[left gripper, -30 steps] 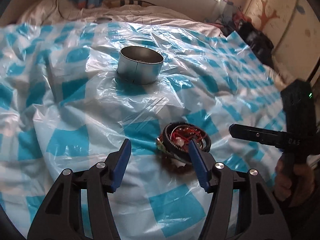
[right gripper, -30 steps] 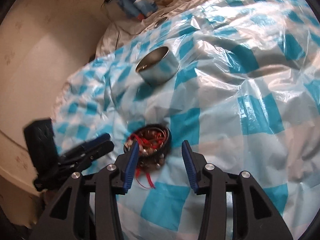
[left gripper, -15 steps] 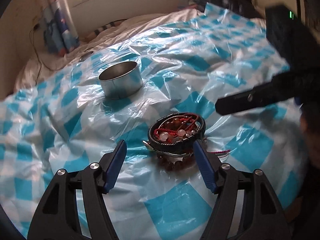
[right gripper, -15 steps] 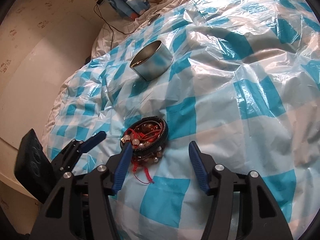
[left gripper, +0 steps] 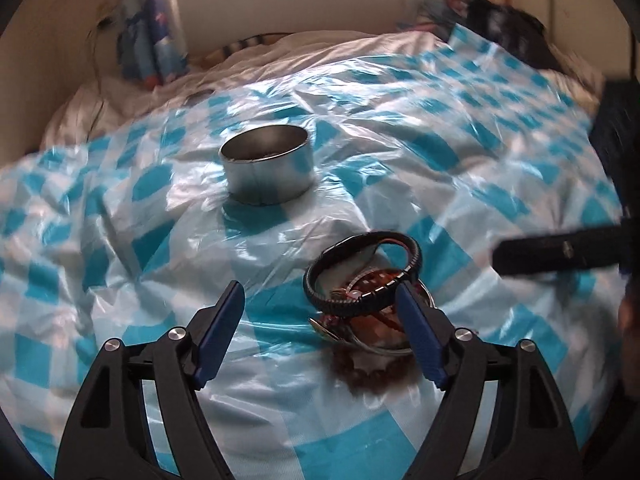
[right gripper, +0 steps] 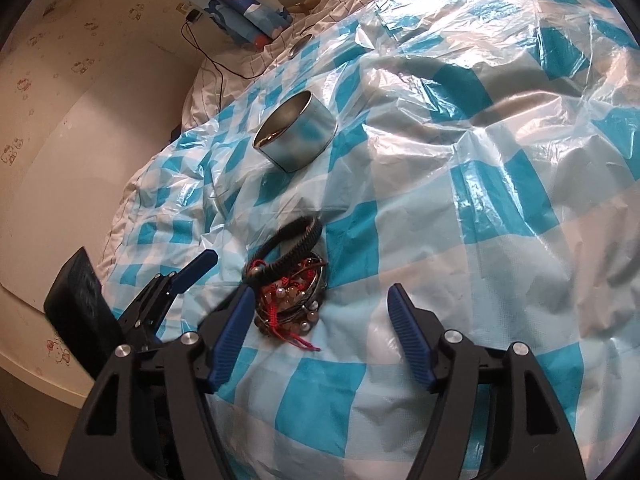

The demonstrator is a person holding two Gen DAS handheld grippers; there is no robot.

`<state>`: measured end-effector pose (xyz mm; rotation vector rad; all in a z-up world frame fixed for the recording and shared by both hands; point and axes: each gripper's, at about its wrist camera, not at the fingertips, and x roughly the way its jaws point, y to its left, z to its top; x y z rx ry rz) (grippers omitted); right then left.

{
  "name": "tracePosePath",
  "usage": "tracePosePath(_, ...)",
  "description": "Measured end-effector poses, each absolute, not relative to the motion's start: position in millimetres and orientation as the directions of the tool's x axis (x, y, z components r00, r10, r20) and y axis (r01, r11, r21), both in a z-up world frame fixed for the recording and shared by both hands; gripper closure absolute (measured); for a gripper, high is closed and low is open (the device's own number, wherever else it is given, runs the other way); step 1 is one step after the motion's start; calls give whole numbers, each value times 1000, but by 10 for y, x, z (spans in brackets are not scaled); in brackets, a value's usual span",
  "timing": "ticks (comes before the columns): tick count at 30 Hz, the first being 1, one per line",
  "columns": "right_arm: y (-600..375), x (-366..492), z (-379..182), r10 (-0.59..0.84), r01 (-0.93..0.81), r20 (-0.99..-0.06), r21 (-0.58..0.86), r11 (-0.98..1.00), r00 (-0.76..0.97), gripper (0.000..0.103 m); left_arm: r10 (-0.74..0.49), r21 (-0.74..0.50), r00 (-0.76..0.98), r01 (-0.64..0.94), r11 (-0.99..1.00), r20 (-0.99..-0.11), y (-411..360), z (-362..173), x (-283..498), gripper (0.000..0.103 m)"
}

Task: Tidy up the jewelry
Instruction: 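Grasp the black rubber bracelet from the black box with the left tool, then carry the black bracelet over the silver tin and open the left tool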

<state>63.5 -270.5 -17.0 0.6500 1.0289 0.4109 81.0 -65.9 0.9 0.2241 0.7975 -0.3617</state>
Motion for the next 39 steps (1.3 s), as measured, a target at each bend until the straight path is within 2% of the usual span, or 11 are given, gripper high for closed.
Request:
tracePosePath(5,-2702,667,-180,617,-12,-633,693,721,467,36,-219,34,630,363,931,-745,-580,-51,904,29)
tracePosePath(10,-2567,870,-225,711,-20,-543,788,615,446,35,-215,27,630,352,936,-746,-562,-73,957,28)
tracePosePath(13,-2452,1015,-257,720,-17,-542,794,608,434,35,-248,-29,611,346,938,-752,-498,-77,1008,28)
tracePosePath(18,-2381,1269,-417,763,25,-499,843,538,410,35,-430,-326,513,284,902,-743,-209,-163,1248,27)
tracePosePath(21,-2403,1316,-443,778,40,-474,863,504,412,35,-593,-562,426,211,800,-683,-53,-306,1488,27)
tracePosePath(27,-2442,1335,-451,780,48,-466,868,494,418,33,-663,-636,360,208,743,-657,-113,-339,1591,29)
tracePosePath(31,-2451,1330,-453,783,44,-461,871,490,418,30,-690,-656,318,225,721,-650,-214,-361,1586,40)
tracePosePath(33,-2399,1346,-443,777,33,-479,859,512,408,28,-681,-634,319,251,732,-660,-290,-338,1581,53)
tracePosePath(35,-2372,1342,-428,775,22,-484,853,522,407,27,-664,-610,327,263,748,-673,-321,-333,1567,73)
tracePosePath(37,-2382,1340,-426,778,22,-475,858,513,412,26,-652,-601,345,255,757,-675,-278,-341,1565,82)
tracePosePath(39,-2397,1341,-436,781,25,-465,865,502,418,26,-661,-621,351,236,748,-663,-211,-370,1573,84)
